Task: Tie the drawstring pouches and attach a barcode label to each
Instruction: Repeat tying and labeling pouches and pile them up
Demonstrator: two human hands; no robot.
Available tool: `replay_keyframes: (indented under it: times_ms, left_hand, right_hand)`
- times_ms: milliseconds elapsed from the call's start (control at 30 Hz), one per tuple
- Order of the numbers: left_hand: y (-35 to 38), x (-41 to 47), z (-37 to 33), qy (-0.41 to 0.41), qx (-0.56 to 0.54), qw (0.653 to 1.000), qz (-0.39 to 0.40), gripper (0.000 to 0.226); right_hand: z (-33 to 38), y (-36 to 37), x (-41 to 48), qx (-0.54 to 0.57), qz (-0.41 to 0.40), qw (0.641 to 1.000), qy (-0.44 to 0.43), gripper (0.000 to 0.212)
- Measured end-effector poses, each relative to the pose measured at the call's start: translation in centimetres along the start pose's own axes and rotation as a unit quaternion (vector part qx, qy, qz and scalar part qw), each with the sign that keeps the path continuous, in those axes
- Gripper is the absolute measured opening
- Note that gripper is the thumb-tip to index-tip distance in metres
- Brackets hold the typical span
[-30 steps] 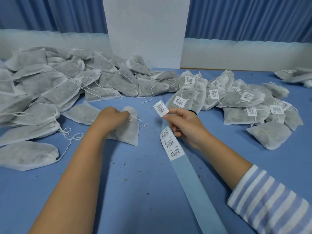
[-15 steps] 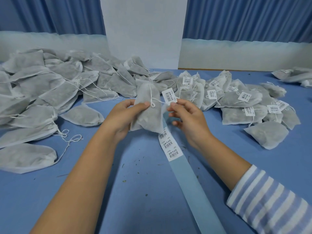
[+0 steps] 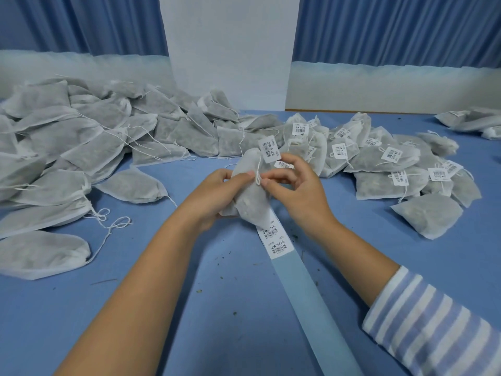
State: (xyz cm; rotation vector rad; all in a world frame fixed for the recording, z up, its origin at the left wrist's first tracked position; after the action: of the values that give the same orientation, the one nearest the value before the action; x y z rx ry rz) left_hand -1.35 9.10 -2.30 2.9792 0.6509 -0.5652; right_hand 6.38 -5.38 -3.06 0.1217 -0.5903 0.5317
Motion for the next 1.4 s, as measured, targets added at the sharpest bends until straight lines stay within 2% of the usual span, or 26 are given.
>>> replay_keyframes:
  times_ms: [67, 200, 333, 433, 633, 867, 1033, 1200, 1267, 1300, 1333, 1400]
  left_hand:
    - [0.1, 0.0, 0.0, 0.005, 0.013, 1.000, -0.008, 0.039]
    - [0.0, 0.1, 0.2, -0.003, 0.028, 0.999, -0.043, 0.032]
    - [-0.4, 0.2, 0.1, -0.021, 0.020, 0.999, -0.032, 0.031]
    - [-0.5, 0.0, 0.1, -0.028, 0.022, 0.999, -0.017, 0.032]
    - [-0.4, -0.2, 0.0, -0.020, 0.022, 0.999, 0.015, 0.021]
    - [-0.4, -0.6, 0.0, -0.007, 0.042, 0.998, 0.054, 0.033]
    - [-0.3, -0.5, -0.1, 0.002, 0.066, 0.997, 0.047, 0.050]
    - [-0.2, 0.3, 0.1, 0.035, 0.055, 0.997, -0.032, 0.028]
    - [-0.3, 0.5, 0.2, 0.056, 0.059, 0.996, -0.041, 0.025]
    - [-0.3, 0.4, 0.2, 0.060, 0.052, 0.996, -0.038, 0.023]
    - [-0.3, 0.4, 0.2, 0.060, 0.035, 0.997, -0.030, 0.021]
    - [-0.2, 0.3, 0.0, 0.057, 0.000, 0.998, -0.012, 0.018]
  right_hand:
    - [0.0, 0.1, -0.1, -0.004, 0.006, 1.000, -0.002, 0.041]
    - [0.3, 0.1, 0.1, -0.014, 0.011, 1.000, 0.015, 0.030]
    - [0.8, -0.2, 0.3, 0.010, -0.014, 0.999, 0.034, 0.007]
    - [1.2, -0.4, 0.5, -0.008, -0.016, 0.999, 0.027, 0.013]
    - [0.7, -0.1, 0.5, -0.049, 0.051, 0.996, 0.056, 0.019]
    - [0.3, -0.4, 0.5, -0.086, 0.046, 0.992, 0.076, 0.022]
    - [0.4, -0.4, 0.3, -0.108, 0.045, 0.992, 0.054, 0.020]
    - [0.3, -0.2, 0.2, -0.129, 0.034, 0.991, 0.023, 0.022]
    - [0.2, -0.3, 0.2, -0.132, 0.007, 0.990, 0.041, 0.021]
    - [0.2, -0.4, 0.3, -0.128, -0.007, 0.990, 0.066, 0.027]
    - [0.2, -0.6, 0.4, -0.104, -0.013, 0.989, 0.102, 0.032]
    - [0.3, -0.6, 0.6, -0.004, 0.004, 0.985, 0.172, 0.023]
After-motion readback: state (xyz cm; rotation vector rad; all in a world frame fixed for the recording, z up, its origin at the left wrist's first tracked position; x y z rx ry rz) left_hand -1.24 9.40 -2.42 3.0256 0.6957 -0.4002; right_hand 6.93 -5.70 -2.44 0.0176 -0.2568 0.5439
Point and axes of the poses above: each hand's wrist, its own x-axis towards the middle knuckle, its own y-axis out of the palm, z = x × y, the point moved 2 cm from there along x, towards the middle knuckle, and after that the axes turned 12 degrees about -y, right-handed, at the moved point
